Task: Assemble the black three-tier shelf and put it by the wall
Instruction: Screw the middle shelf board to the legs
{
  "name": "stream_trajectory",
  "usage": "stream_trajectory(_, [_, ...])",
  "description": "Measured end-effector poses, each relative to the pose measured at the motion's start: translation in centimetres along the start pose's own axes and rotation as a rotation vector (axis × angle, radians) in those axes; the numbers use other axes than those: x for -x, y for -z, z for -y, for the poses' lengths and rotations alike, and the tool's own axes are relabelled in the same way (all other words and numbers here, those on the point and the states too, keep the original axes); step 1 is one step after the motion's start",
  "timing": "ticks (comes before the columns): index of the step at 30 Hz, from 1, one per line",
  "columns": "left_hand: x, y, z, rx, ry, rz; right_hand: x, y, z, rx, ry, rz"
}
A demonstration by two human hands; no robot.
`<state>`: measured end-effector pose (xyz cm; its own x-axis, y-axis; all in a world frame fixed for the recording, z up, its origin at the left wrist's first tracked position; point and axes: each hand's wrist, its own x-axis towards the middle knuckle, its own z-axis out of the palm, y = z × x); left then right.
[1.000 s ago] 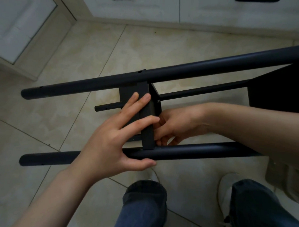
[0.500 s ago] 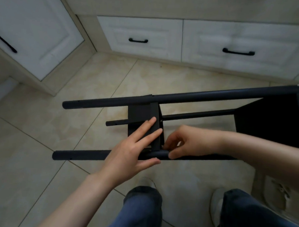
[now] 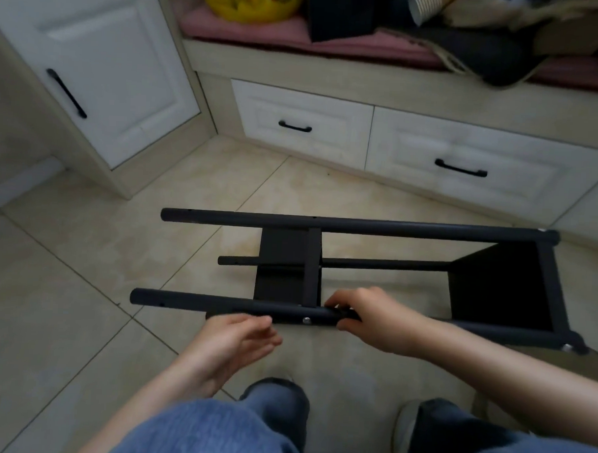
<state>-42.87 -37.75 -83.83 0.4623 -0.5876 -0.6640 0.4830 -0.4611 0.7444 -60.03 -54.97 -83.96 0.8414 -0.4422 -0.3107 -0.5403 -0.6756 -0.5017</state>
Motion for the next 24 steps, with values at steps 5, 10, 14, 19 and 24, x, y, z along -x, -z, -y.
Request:
stream_trajectory(5, [-0.8,0.5,-0.1,0.473,0.113,0.064,0.3,1.0,0.2,0.078,-0.022,0.020])
stream_trajectory(10, [-2.3,1.1,-0.4,0.560,0.055,0.031,1.8,2.5,-0.8,0.173,-0.086,0.077])
stream_trajectory(14, [-3.1,1.2,-0.3,0.548,0.052,0.045,2.3,3.6,-1.6,0.216,-0.077,0.142])
stream_trajectory(19, [-3.6,1.0,-1.0,0.613,-0.025,0.123,1.7,4.4,-1.8,0.285,-0.052,0.121])
stream_trajectory(24, [-4.2,0.0,-2.5,0.618,-0.083,0.172,0.8,6.3,-2.9,0.331,-0.063,0.132])
